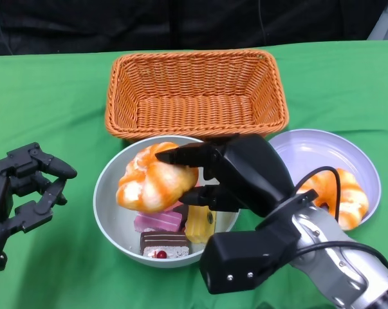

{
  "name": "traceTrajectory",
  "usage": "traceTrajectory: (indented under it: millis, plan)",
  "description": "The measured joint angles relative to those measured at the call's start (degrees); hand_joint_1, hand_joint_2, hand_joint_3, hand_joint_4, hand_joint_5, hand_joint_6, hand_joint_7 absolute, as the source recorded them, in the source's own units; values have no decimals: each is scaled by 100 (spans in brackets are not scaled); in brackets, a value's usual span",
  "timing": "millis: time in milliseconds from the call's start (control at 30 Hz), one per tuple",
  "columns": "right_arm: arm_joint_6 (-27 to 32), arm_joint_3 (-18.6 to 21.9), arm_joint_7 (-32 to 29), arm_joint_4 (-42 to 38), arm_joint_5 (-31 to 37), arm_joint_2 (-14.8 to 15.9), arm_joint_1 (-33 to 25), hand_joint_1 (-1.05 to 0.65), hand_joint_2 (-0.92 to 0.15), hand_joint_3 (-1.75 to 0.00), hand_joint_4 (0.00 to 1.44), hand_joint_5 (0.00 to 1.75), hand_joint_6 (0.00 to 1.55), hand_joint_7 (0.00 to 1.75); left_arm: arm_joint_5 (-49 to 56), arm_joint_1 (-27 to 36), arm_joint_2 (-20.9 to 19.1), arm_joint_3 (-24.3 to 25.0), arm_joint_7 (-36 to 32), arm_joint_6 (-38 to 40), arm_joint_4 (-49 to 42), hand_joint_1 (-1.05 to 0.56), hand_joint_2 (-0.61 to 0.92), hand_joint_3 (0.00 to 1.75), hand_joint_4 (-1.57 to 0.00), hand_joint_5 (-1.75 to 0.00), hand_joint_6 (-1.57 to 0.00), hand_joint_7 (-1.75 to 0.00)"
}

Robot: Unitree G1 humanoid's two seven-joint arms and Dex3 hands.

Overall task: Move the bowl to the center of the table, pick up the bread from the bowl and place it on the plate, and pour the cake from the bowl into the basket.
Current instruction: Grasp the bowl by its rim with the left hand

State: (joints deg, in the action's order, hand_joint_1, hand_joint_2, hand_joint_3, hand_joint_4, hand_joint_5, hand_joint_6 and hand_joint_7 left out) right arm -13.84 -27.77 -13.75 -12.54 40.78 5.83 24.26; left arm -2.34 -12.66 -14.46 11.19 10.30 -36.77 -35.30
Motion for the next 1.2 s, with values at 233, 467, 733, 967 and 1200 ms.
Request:
traceTrajectory:
  millis: [233,467,733,967,1200]
  plan:
    - [-56,439,43,838,-217,180,-592,-18,-91,0,82,120,123,3,-3,-5,-3,3,-2,38,-19,-2,74,71,-82,-143,-81,-113]
    - [-326,826,-13,1137,-429,251,-994,-17,-92,-1,82,119,124,4,-22,-46,-4,4,0,37,-108,-3,73,72,-82,-144,-81,-113]
    - [-482,1290,-6,1624,-649,361,-1466,-16,-92,-4,78,129,124,5,-33,-58,-27,12,0,38,-148,-3,72,72,-82,-143,-81,-111]
    - [-546,1965,-91,1834,-884,440,-1854,-14,-91,-2,74,138,124,6,-47,-103,-57,23,1,38,-230,-4,72,71,-82,-142,-81,-112]
    - [-546,2547,-177,1833,-950,569,-2000,-11,-89,-1,76,144,123,6,-70,-206,-58,22,23,30,-353,-5,72,71,-82,-143,-80,-113]
